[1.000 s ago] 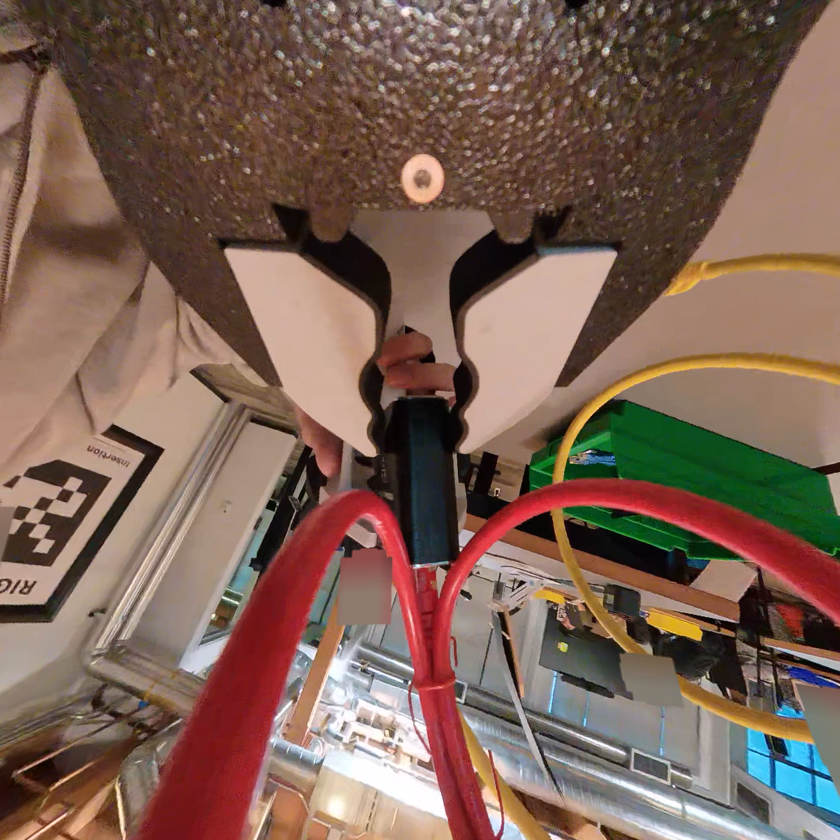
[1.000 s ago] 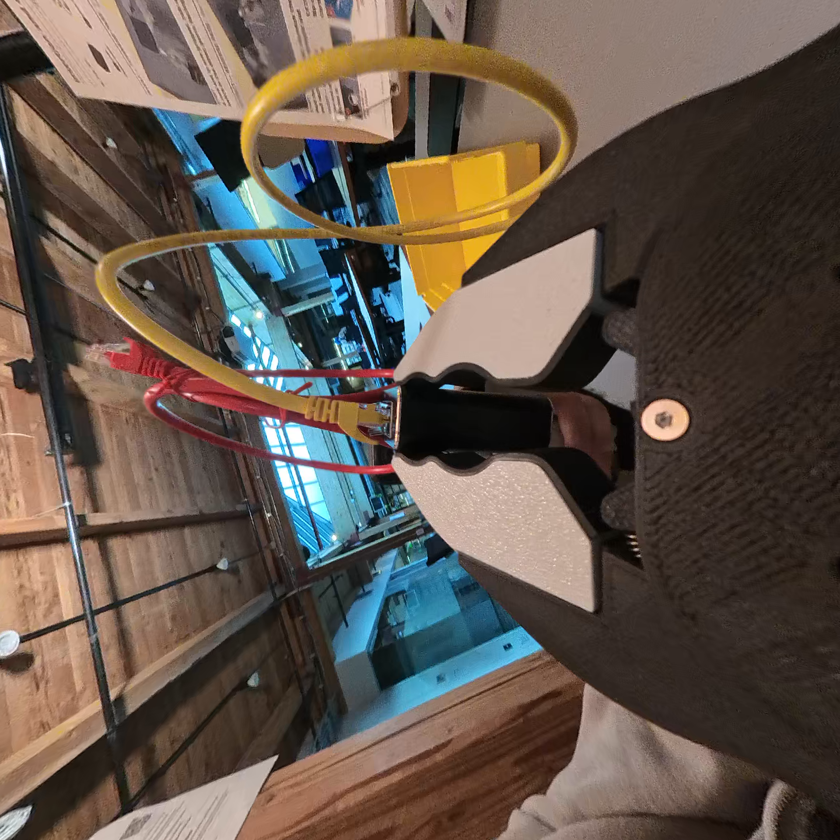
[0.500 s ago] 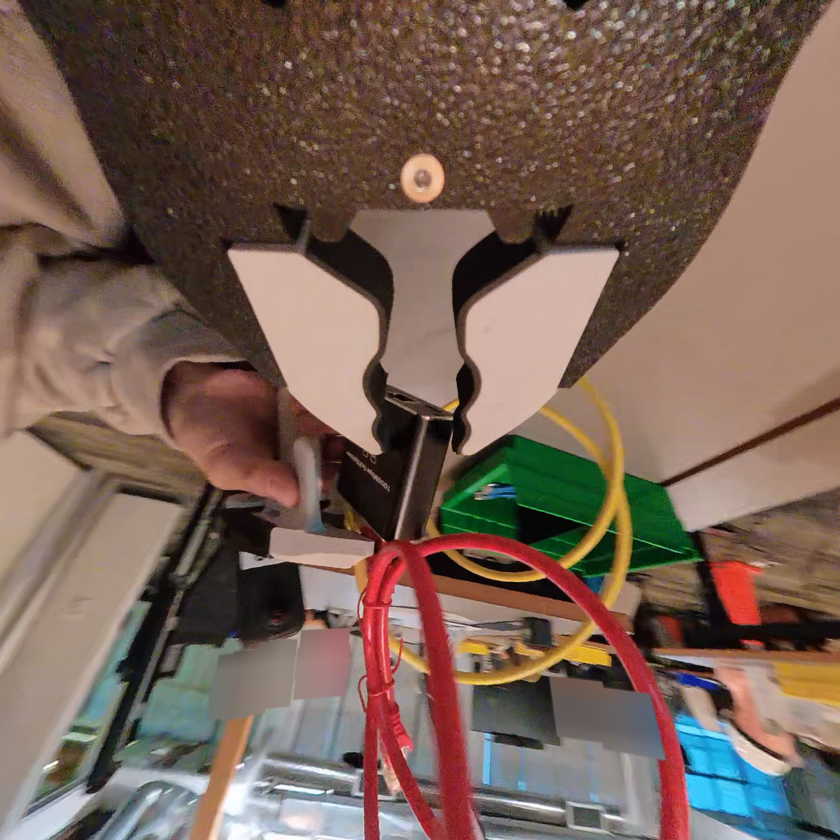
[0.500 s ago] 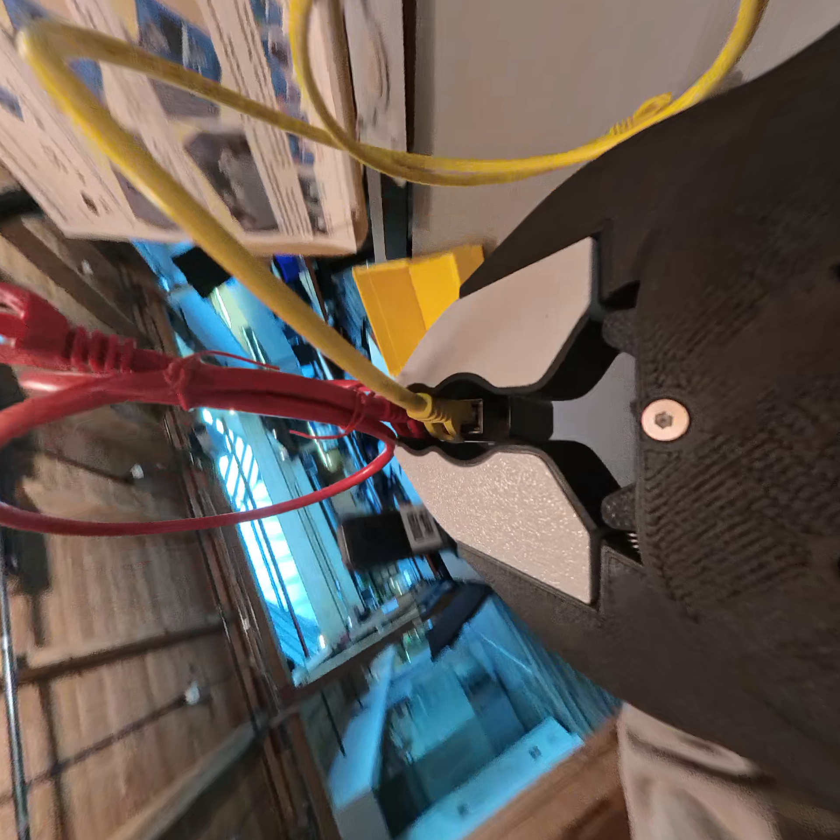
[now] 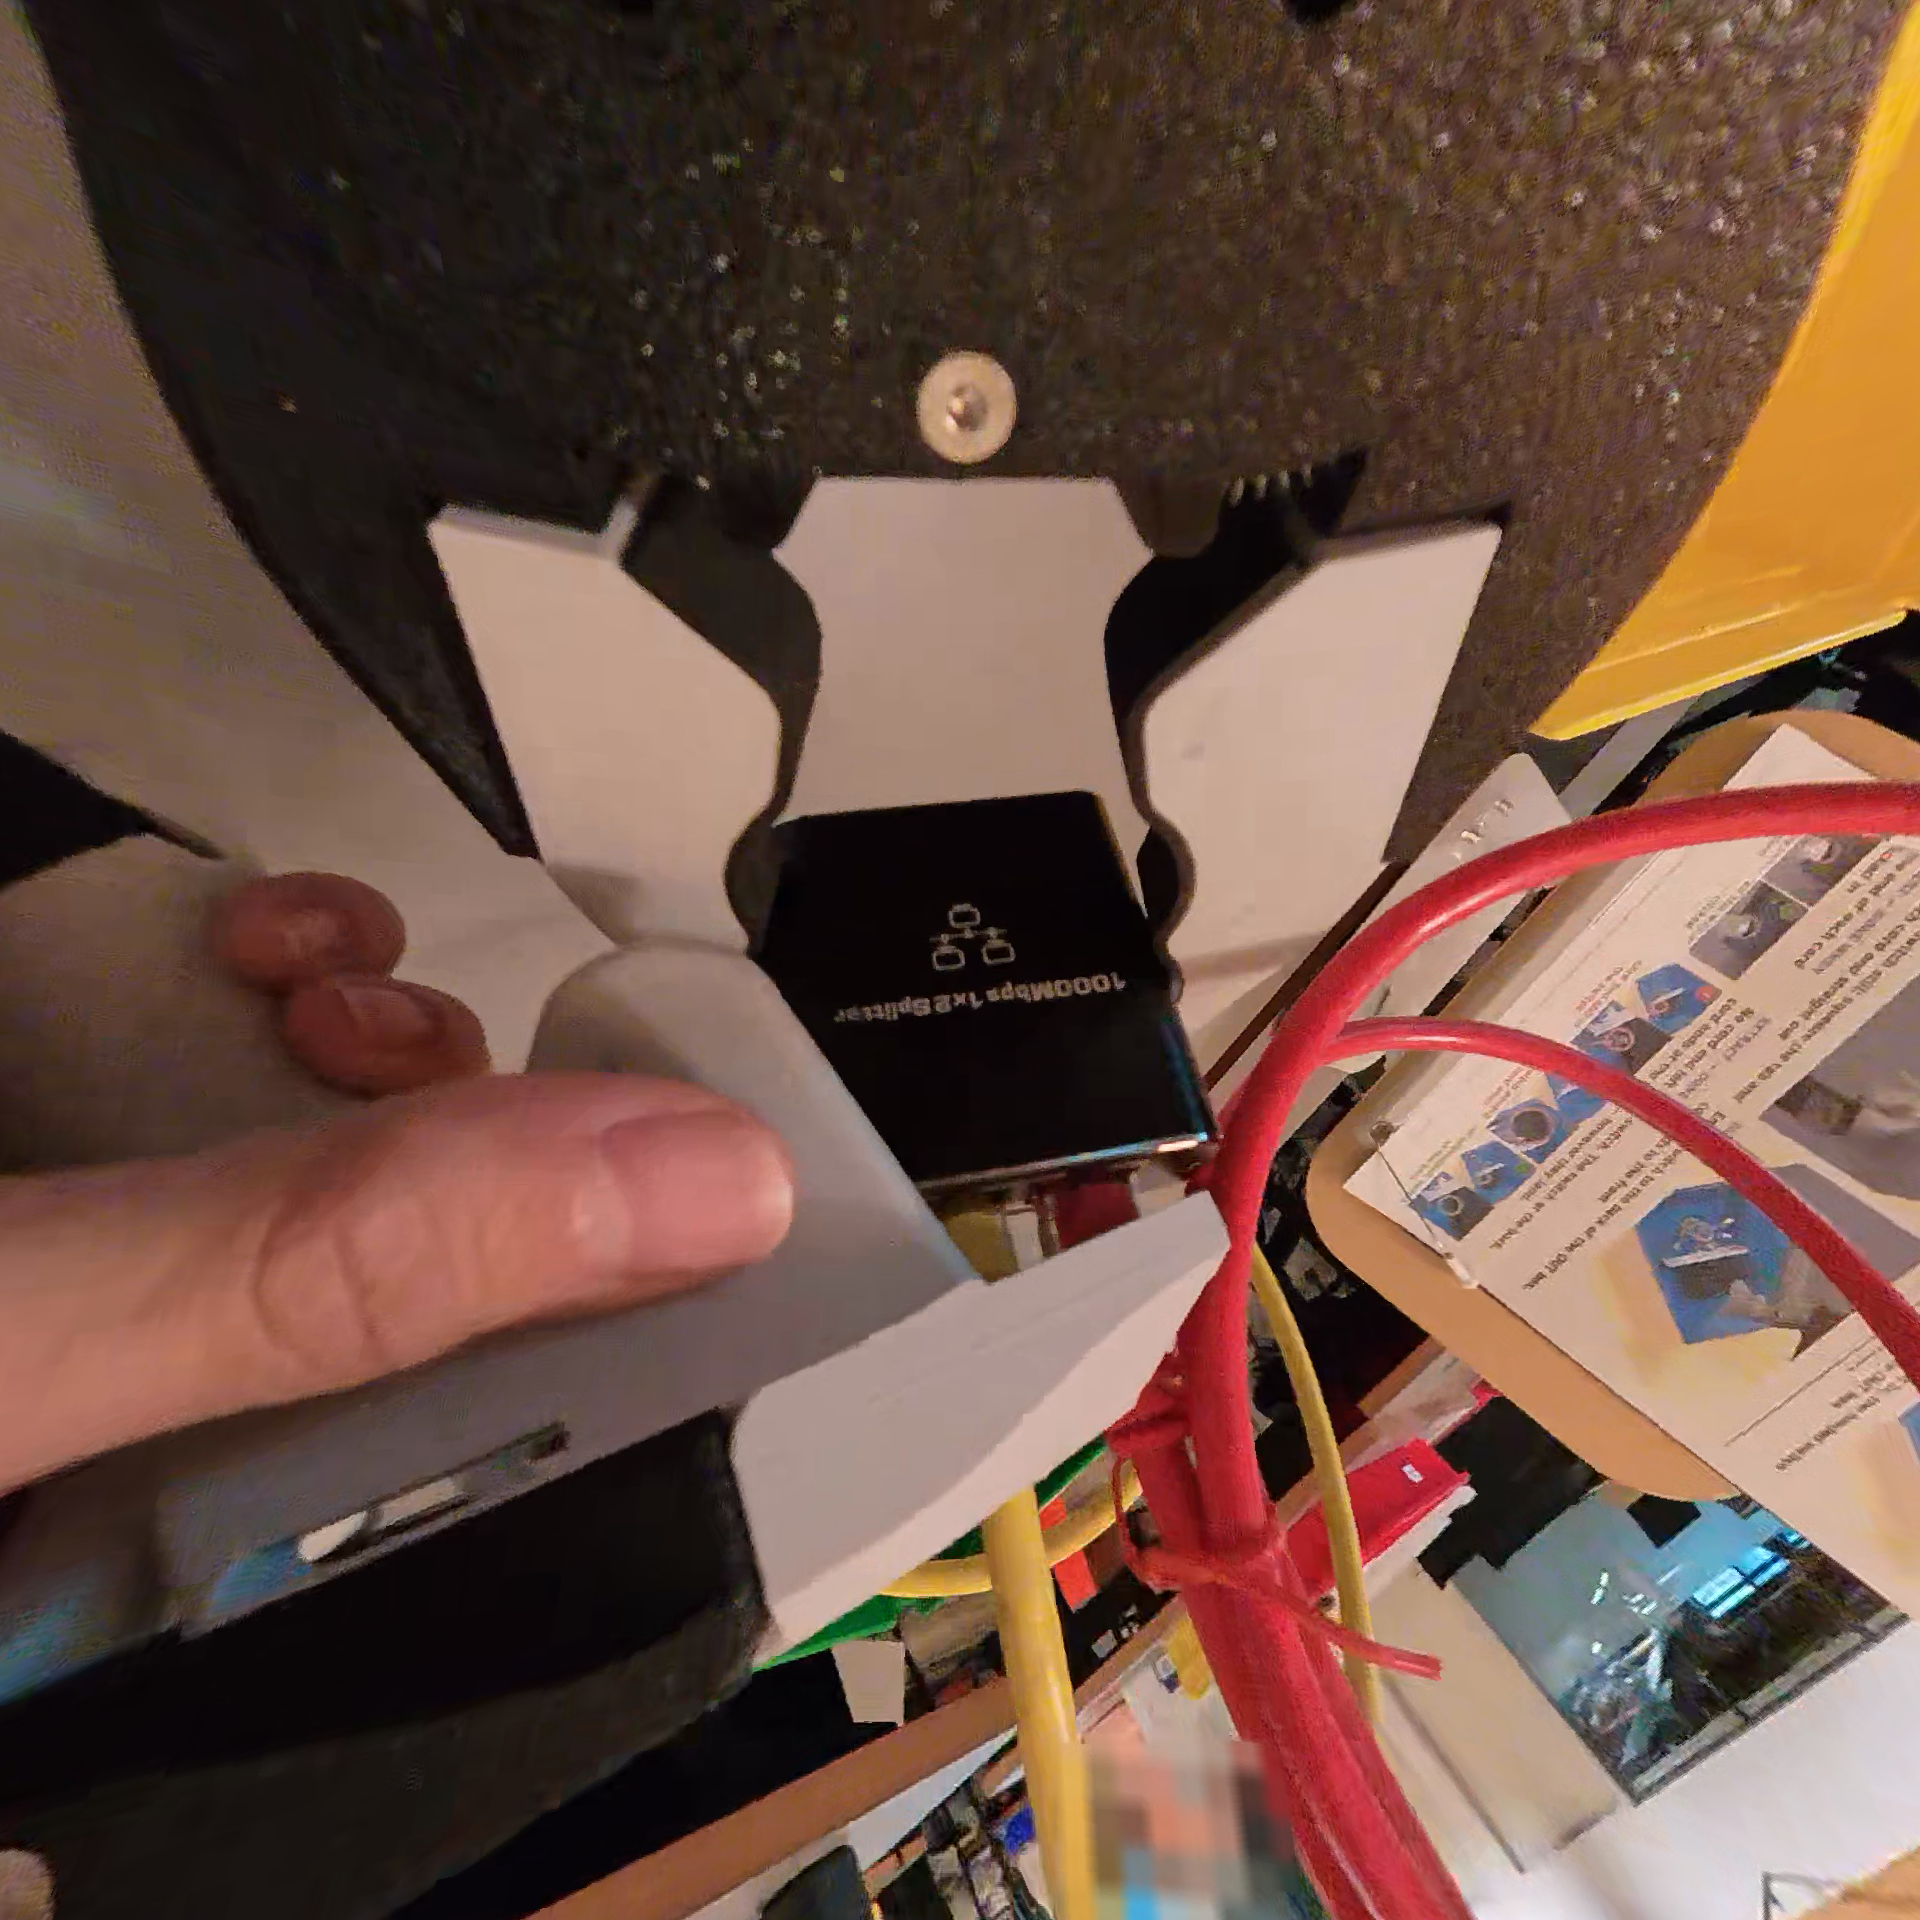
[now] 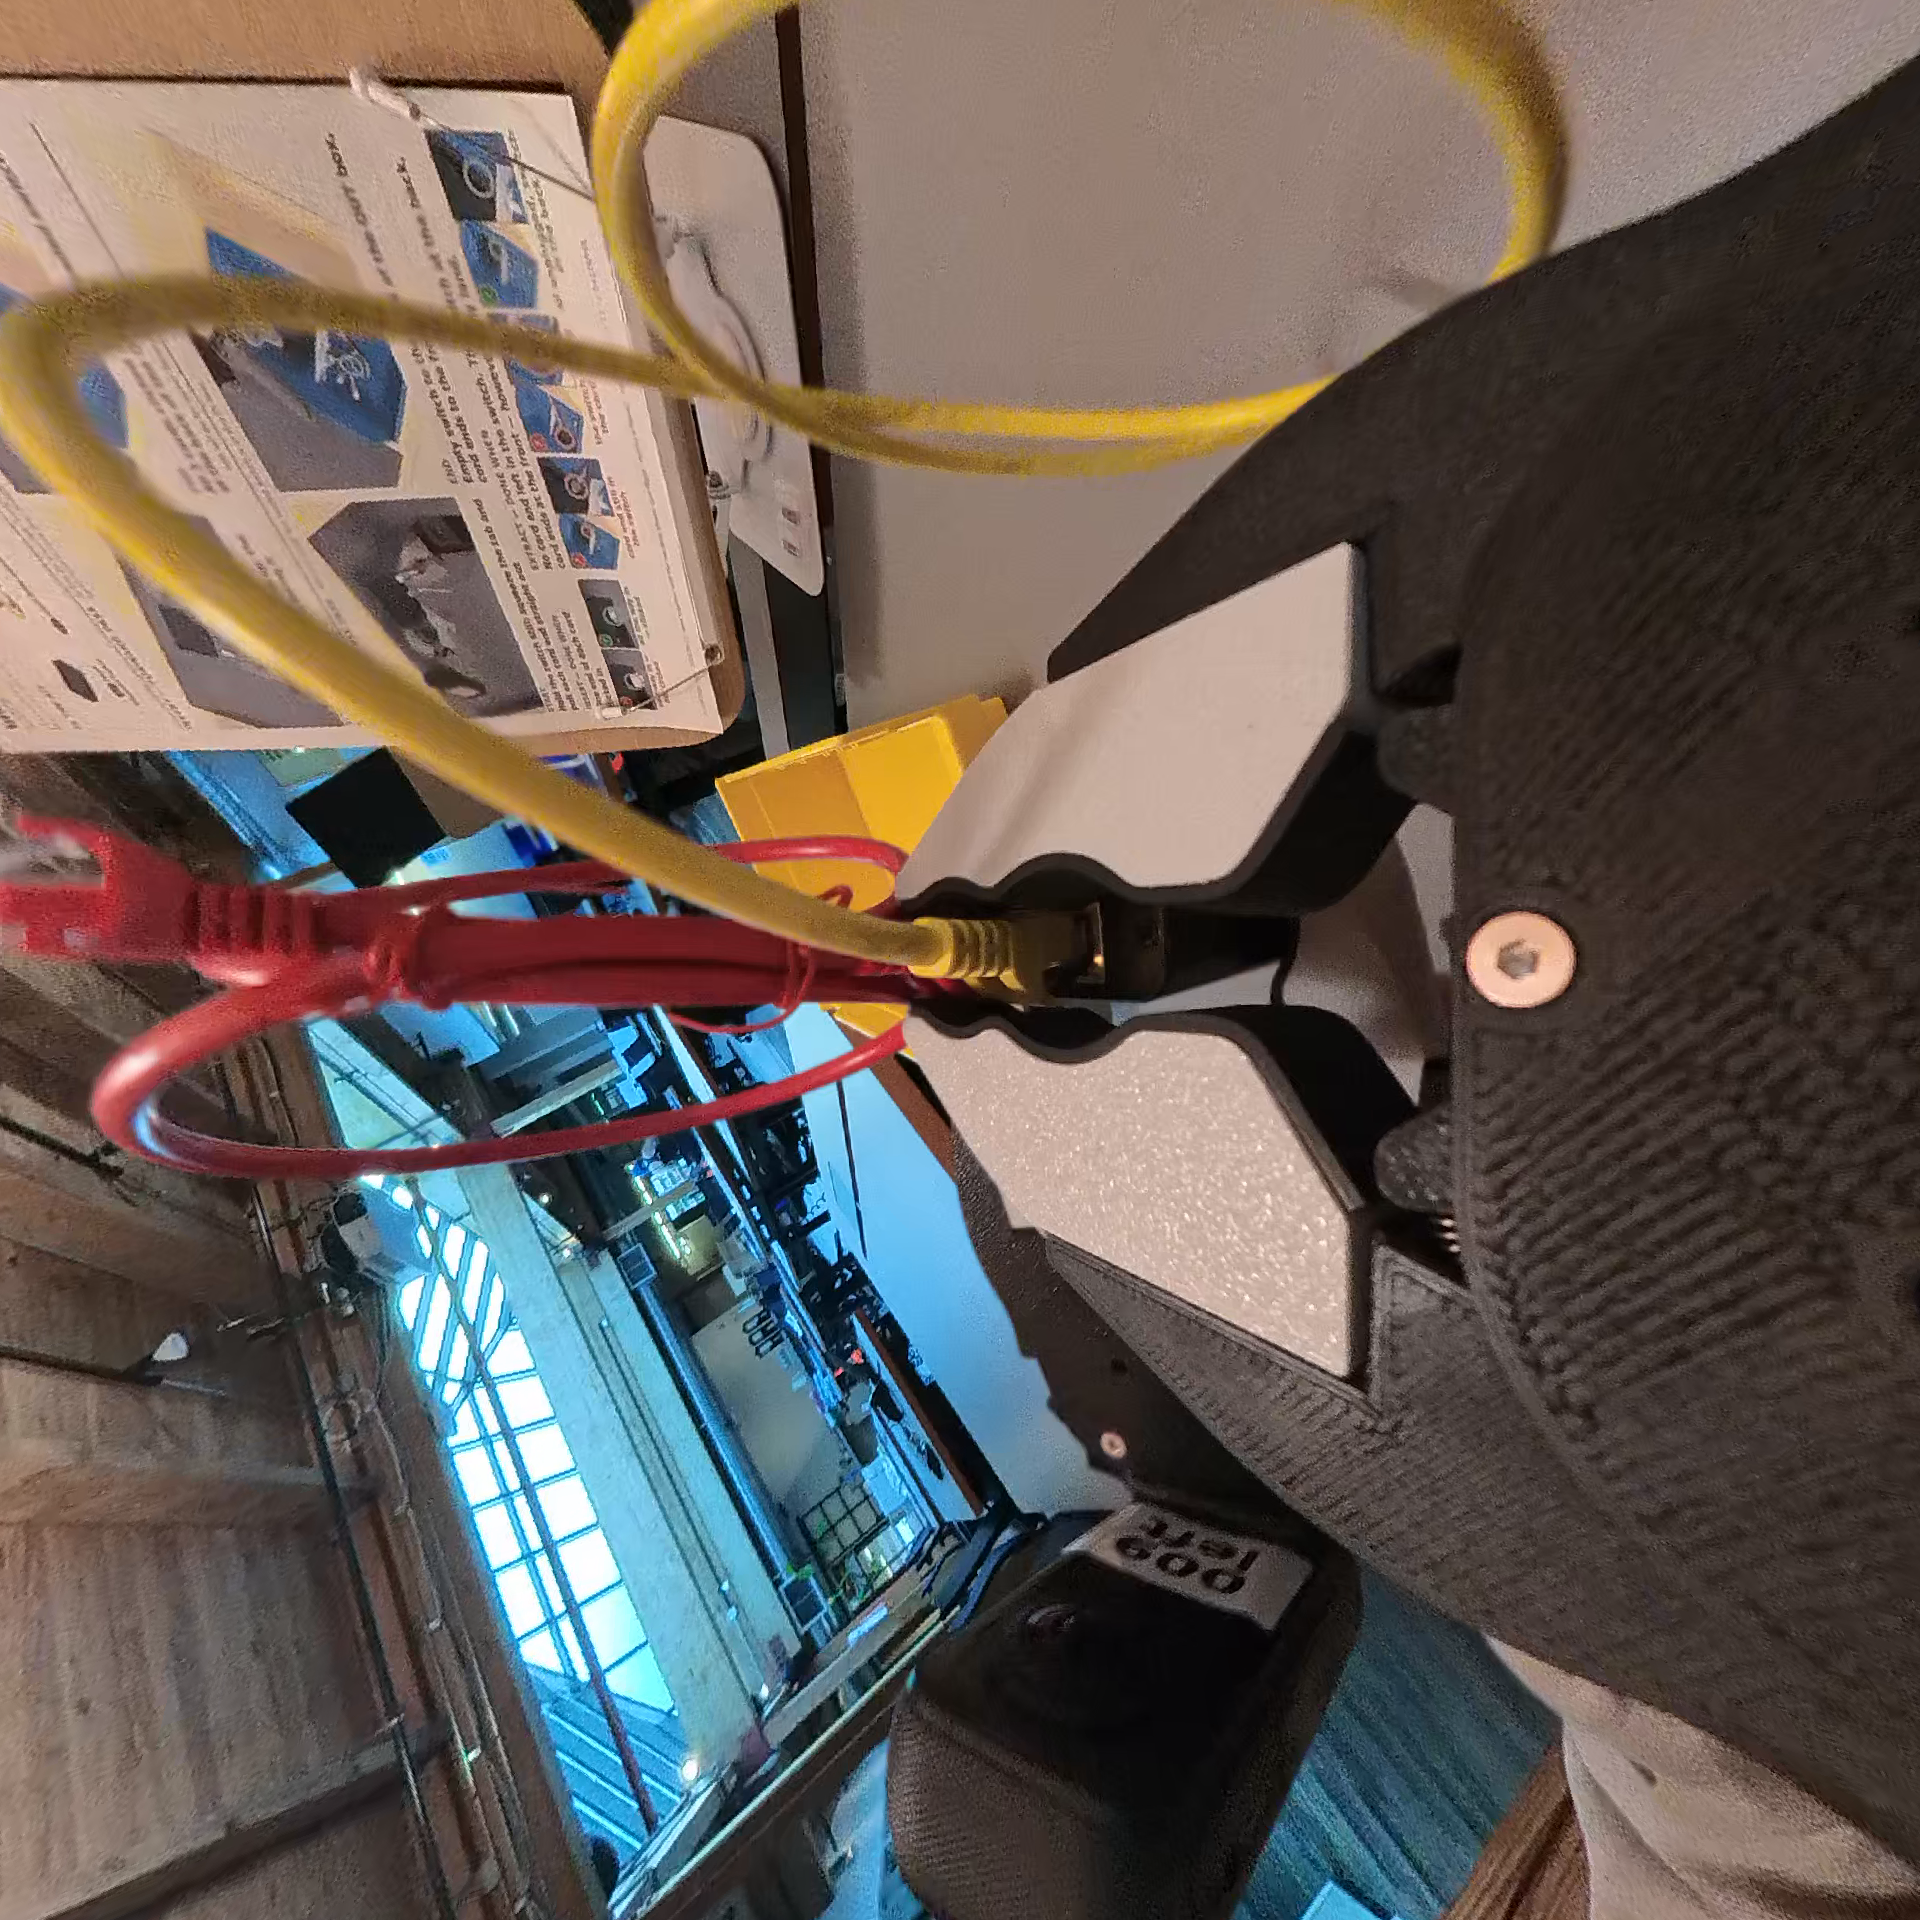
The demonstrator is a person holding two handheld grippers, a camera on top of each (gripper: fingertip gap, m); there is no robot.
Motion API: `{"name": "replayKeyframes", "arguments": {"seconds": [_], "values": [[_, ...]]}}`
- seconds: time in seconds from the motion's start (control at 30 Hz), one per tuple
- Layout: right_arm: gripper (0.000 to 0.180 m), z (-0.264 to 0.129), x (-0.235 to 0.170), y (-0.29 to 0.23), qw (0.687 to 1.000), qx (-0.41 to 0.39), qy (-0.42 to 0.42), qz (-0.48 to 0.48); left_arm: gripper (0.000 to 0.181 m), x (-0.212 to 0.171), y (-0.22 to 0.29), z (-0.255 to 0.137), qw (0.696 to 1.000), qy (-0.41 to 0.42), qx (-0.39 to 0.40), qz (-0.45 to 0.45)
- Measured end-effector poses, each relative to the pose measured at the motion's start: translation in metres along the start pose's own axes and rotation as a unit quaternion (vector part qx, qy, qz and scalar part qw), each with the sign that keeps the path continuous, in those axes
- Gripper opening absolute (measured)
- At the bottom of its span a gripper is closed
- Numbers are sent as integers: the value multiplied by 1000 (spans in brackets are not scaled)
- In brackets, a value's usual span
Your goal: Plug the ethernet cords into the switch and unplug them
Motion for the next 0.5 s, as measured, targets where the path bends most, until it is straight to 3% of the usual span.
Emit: {"name": "replayKeyframes", "arguments": {"seconds": [0.2, 0.3, 0.5], "values": [[14, -5, 2, 5, 1000, -13, 22, 4, 74, -3, 2, 11, 996, 47, 29, -67], [14, -5, 0, 9, 1000, -17, 21, 9, 64, -2, 8, 16, 997, 57, 33, -45], [14, -5, 0, 16, 999, -30, 24, 8, 65, 1, 8, 25, 998, 44, 51, -21]]}}
Point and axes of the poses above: each gripper's, where its closed fingertips meet, z out along the fingers, x out of its top, y = z × x across the jaws, the point moved 9 cm from there along -z, back along the fingers, and after that the axes turned 13 degrees about -y, right-handed, at the moved point
